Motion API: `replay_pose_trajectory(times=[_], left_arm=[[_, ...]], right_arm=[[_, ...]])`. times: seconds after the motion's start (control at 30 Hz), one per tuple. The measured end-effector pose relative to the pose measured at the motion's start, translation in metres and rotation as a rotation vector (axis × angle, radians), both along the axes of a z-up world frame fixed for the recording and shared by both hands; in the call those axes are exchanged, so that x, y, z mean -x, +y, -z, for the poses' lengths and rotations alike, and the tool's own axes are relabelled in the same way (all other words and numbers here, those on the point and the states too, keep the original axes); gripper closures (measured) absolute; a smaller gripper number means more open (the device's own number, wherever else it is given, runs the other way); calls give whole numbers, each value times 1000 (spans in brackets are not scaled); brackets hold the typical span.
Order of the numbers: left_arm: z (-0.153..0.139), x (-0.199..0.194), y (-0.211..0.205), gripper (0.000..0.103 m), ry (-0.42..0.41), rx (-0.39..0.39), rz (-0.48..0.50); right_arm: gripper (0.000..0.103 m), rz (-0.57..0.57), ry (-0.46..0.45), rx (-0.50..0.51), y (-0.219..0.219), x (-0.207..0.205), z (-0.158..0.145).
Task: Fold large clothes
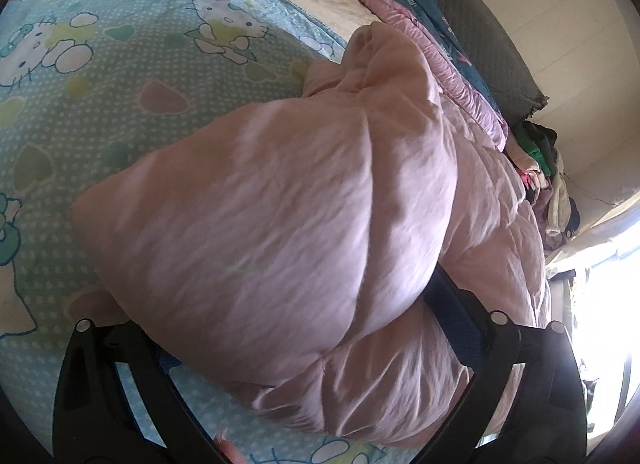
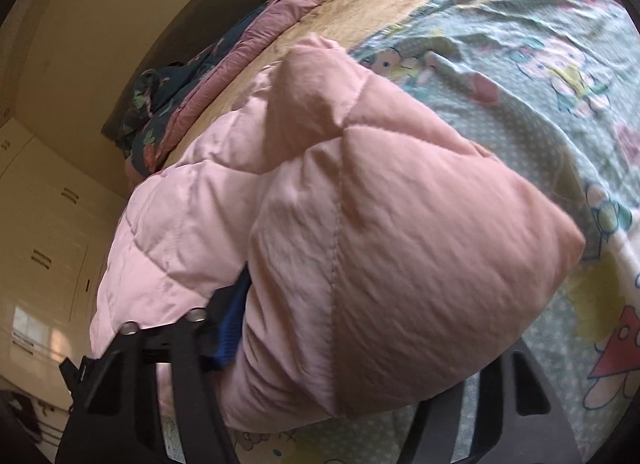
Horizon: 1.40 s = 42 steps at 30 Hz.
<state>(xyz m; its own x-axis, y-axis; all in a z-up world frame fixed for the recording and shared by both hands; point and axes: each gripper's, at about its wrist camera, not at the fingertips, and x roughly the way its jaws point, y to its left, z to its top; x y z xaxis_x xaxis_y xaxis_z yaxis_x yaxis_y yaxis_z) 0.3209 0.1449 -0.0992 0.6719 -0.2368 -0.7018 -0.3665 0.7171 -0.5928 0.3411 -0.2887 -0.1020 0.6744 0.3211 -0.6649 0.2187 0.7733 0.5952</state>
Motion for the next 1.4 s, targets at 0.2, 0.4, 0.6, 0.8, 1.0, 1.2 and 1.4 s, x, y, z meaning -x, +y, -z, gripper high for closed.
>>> replay_pose_trajectory(times=[0.2, 0.4, 0.6, 0.8, 1.0, 1.2, 1.4], left_arm=[[-21, 2, -14, 52, -40, -93, 52], [-43, 8, -24, 72, -79, -190, 99], [-68, 18, -33, 74, -117, -237, 124], [-97, 35, -38, 74, -150, -257, 145], [-116, 57, -39, 74, -172, -267, 158], [-120, 80, -39, 74, -155, -287, 168], [-116, 99, -33, 74, -148, -288, 175]], right_arm=[[65, -42, -26, 86, 10, 0, -18], [70, -72, -52, 167, 21, 4, -34], [73, -107, -100, 234, 30, 17, -58], [75, -162, -193, 299, 42, 39, -100], [75, -189, -235, 323, 49, 66, -122], [75, -198, -230, 329, 51, 93, -128], [75, -202, -218, 338, 54, 118, -130]])
